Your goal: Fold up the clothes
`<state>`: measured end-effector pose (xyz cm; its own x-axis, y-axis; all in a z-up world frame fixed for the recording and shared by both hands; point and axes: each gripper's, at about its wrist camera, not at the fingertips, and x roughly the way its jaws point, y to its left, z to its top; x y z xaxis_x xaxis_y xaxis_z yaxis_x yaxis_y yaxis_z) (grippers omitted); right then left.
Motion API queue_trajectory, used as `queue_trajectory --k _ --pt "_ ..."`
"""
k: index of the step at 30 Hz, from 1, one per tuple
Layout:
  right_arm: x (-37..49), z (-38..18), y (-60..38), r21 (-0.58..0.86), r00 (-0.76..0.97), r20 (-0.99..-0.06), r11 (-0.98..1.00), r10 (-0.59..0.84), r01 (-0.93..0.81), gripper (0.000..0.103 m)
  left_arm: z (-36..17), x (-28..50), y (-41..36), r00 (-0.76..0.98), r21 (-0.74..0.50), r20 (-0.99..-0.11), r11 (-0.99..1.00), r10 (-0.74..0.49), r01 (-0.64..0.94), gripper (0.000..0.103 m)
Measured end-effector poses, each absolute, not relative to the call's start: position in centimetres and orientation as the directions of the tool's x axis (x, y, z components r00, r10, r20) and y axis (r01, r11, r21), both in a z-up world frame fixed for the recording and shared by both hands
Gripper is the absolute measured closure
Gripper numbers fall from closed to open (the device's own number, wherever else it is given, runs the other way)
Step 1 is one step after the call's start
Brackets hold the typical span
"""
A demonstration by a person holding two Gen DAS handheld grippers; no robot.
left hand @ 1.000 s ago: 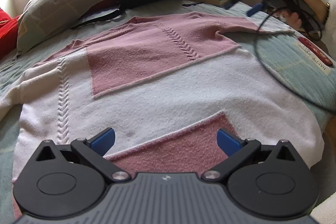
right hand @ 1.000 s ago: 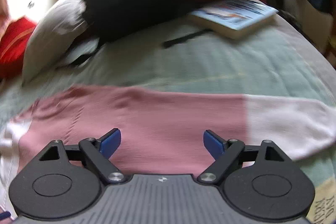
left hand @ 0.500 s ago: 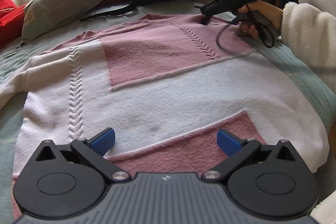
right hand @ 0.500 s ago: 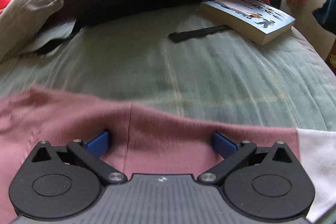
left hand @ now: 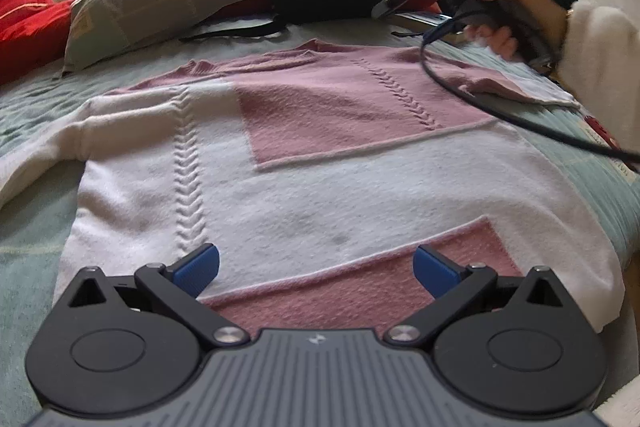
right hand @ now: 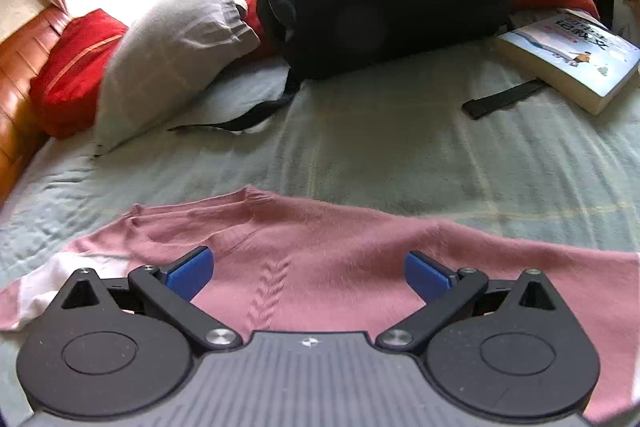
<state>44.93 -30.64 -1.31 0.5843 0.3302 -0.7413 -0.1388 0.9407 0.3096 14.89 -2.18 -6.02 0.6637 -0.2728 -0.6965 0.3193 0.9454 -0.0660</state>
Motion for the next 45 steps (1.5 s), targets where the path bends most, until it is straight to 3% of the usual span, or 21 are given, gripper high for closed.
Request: queue_trajectory --k 3,8,13,19,23,27,35,41,45 --pt "47.2 -4.3 -30.5 0.332 0.561 -0.761 0.939 0.324 -0.093 0.000 -6.5 15.3 -1.6 0.661 -0.078 -0.699 0.948 -0.273 0.309 0.001" --pt "49.3 -6.1 -30.8 0.349 0.623 -0.714 0.934 0.318 -0.077 0.000 -7.1 16.1 -0.8 0.659 -0.098 -0.695 0.947 -0.286 0.307 0.001" --pt "48.5 -4.0 -31.3 0.378 0.603 -0.716 0.921 0.352 -0.089 0.000 -7.1 15.9 -0.9 0.662 -0.096 -0.693 0.946 -0.287 0.309 0.001" --pt "41.5 -1.2 -30.9 0.480 0.521 -0.673 0.845 0.526 -0.234 0.000 -6.6 15.3 -0.7 0.665 -0.108 -0.688 0.947 -0.290 0.301 0.001" --pt "38.9 -4.2 -30.5 0.368 0.495 -0.755 0.903 0.429 -0.221 0.000 -6.4 14.8 -0.9 0.662 -0.106 -0.691 0.947 -0.289 0.302 0.001" --pt "36.4 -5.3 -32.3 0.338 0.539 -0.717 0.897 0.442 -0.286 0.001 -6.0 13.8 -0.7 0.660 -0.108 -0.691 0.946 -0.293 0.306 0.001" --pt "34.9 -2.8 -32.3 0.419 0.567 -0.654 0.864 0.501 -0.280 0.000 -5.3 13.4 -0.8 0.674 -0.107 -0.679 0.948 -0.290 0.300 0.001" --pt "32.4 -6.2 -31.7 0.364 0.558 -0.669 0.871 0.491 -0.330 0.000 -5.7 13.3 -0.9 0.659 -0.107 -0.691 0.944 -0.296 0.312 0.001" --pt "31.5 -4.7 -32.3 0.371 0.558 -0.672 0.873 0.487 -0.316 0.000 -5.9 13.6 -0.7 0.659 -0.109 -0.692 0.945 -0.295 0.308 0.001"
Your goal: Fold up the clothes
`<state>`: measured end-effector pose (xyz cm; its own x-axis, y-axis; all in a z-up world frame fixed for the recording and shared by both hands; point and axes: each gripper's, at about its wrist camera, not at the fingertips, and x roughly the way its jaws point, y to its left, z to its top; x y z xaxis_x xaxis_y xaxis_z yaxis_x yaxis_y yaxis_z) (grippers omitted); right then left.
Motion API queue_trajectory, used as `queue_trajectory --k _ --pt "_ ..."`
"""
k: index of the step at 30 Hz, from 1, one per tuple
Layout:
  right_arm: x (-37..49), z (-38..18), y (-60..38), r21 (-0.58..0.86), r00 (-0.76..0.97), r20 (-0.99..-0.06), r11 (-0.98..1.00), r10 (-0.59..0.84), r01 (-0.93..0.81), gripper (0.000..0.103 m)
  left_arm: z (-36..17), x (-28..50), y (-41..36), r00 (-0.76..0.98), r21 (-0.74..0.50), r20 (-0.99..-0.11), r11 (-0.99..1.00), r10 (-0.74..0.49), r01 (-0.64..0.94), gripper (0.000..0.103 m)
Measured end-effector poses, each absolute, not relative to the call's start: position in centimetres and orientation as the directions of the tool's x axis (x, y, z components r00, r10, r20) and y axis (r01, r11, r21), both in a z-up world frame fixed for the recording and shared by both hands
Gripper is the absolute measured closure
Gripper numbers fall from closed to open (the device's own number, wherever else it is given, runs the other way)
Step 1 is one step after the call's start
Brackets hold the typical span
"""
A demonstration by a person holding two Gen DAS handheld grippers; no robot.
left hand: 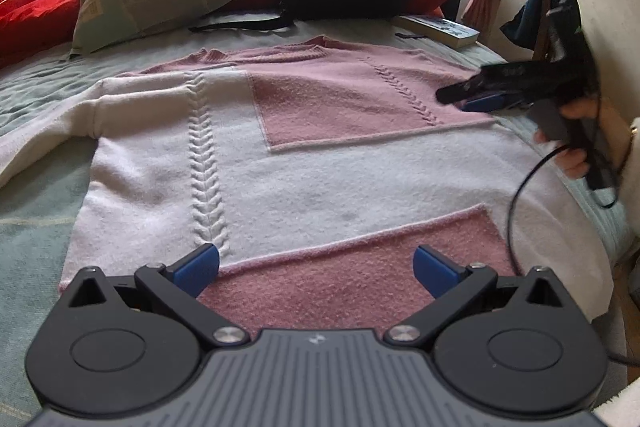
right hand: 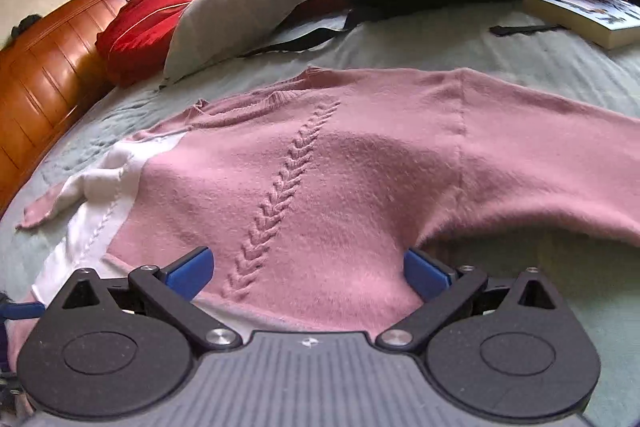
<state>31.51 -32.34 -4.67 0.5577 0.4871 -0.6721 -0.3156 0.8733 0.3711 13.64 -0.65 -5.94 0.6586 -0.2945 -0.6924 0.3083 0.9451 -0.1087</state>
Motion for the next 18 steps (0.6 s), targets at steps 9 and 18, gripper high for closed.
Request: queue_trajectory --k 9,18 --pt "39.5 -3.6 -29.9 0.525 0.553 -0.623 0.820 0.553 -0.229 0.000 -6.2 14.0 -0.3 0.659 -0.118 -0.693 0.948 -0.292 0.296 0.001" --pt "43.7 -5.5 -27.8 0.455 0.580 -0.674 0.876 0.457 -0.162 0.000 -6.4 14.6 0.3 0.658 -0.126 -0.691 0.947 -0.298 0.296 0.001"
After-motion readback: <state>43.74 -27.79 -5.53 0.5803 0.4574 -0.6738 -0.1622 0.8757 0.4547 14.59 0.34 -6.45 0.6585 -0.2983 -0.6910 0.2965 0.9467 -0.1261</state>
